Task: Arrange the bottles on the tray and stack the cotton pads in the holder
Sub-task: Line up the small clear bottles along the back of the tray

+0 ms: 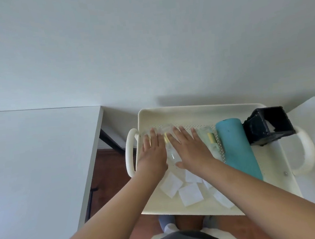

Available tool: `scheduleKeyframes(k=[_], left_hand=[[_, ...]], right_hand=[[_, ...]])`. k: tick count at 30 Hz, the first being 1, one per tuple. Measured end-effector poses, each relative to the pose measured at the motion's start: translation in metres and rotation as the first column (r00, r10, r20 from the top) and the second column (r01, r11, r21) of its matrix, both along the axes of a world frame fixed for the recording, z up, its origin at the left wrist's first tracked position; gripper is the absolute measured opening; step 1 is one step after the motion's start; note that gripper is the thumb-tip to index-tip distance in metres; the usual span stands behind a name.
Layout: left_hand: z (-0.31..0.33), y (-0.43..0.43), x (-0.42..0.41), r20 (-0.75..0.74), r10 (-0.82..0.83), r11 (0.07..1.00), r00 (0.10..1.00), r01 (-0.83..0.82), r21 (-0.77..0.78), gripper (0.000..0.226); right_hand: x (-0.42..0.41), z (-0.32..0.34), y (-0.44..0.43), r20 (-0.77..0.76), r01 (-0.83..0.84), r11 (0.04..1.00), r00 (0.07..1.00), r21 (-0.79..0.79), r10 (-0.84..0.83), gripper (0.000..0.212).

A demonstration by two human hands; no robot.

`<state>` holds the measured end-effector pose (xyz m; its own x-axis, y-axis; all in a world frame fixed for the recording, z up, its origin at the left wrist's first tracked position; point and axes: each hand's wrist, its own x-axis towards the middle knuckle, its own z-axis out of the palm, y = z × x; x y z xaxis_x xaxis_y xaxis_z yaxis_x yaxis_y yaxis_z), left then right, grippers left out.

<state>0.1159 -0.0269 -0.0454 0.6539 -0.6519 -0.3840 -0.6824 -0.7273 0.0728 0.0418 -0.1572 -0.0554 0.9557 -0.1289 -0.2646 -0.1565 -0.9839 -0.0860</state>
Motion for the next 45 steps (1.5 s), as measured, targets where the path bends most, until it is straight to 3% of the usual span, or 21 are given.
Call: scheduleKeyframes(k=[7, 13, 16, 21, 28, 33, 38, 45], left_hand=[[-0.006, -0.003, -0.002, 0.143, -0.133, 0.989, 0.981, 0.122, 0.083, 0.096], [0.018, -0.006, 0.015, -0.111, -0.085, 0.996, 0.990, 0.086, 0.005, 0.091], [0.038, -0.010, 0.027, -0.237, -0.050, 0.998, 0.970, 0.038, -0.055, 0.074], [0.061, -0.019, 0.050, -0.260, 0.013, 0.994, 0.965, -0.041, -0.102, 0.050], [0.072, -0.015, 0.082, -0.323, 0.093, 0.954, 0.942, -0.176, -0.241, 0.042], [0.069, -0.016, 0.095, -0.276, 0.126, 0.908, 0.953, -0.223, -0.356, 0.036], [0.062, -0.008, 0.094, -0.279, 0.050, 0.910, 0.959, -0.158, -0.383, 0.059], [0.056, -0.008, 0.102, -0.197, -0.061, 0.915, 0.979, -0.025, -0.403, 0.055]], right_hand=[[0.000, -0.005, 0.005, 0.041, -0.014, 1.000, 0.999, 0.007, 0.014, 0.092], [0.005, 0.005, -0.007, 0.019, -0.027, 0.989, 1.000, 0.143, 0.024, 0.087], [0.007, 0.018, -0.021, -0.023, 0.031, 0.949, 0.999, 0.314, -0.024, 0.079], [0.023, 0.043, -0.042, -0.016, 0.091, 0.857, 0.995, 0.507, -0.097, 0.067], [0.052, 0.052, -0.043, 0.145, 0.081, 0.825, 0.970, 0.559, -0.193, 0.055], [0.062, 0.048, -0.039, 0.186, 0.086, 0.805, 0.953, 0.587, -0.238, 0.054], [0.059, 0.043, -0.040, 0.131, 0.114, 0.808, 0.964, 0.578, -0.229, 0.066], [0.056, 0.034, -0.036, 0.165, 0.155, 0.802, 0.939, 0.577, -0.301, 0.059]])
